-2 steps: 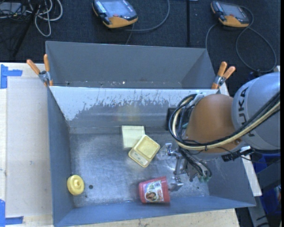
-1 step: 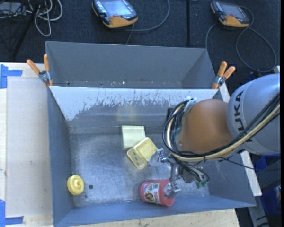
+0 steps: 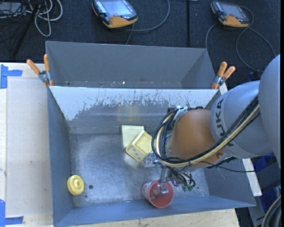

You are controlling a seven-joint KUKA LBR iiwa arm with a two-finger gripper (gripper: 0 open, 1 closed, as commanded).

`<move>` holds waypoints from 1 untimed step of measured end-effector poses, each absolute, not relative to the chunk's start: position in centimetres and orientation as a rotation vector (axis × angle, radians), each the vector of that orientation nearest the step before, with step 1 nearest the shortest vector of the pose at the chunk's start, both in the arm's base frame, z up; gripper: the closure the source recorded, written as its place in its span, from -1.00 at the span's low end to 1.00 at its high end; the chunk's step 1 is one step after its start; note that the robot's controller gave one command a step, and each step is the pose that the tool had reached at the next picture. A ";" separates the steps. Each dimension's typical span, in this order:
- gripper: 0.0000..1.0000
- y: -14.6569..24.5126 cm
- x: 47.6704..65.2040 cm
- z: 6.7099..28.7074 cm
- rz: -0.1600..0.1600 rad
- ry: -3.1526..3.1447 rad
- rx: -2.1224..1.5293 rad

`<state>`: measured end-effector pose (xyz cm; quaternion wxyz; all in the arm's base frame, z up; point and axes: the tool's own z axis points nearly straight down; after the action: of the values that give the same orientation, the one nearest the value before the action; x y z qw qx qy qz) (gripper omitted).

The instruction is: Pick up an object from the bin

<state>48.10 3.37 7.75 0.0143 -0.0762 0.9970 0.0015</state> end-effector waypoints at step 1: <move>1.00 3.2 47.5 8.2 0.002 3.127 -0.247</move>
Offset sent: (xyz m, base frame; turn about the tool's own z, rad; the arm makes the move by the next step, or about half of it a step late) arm 0.0000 0.0000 0.0000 0.0000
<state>47.51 3.24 8.24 0.0025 -0.0788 0.9969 0.0005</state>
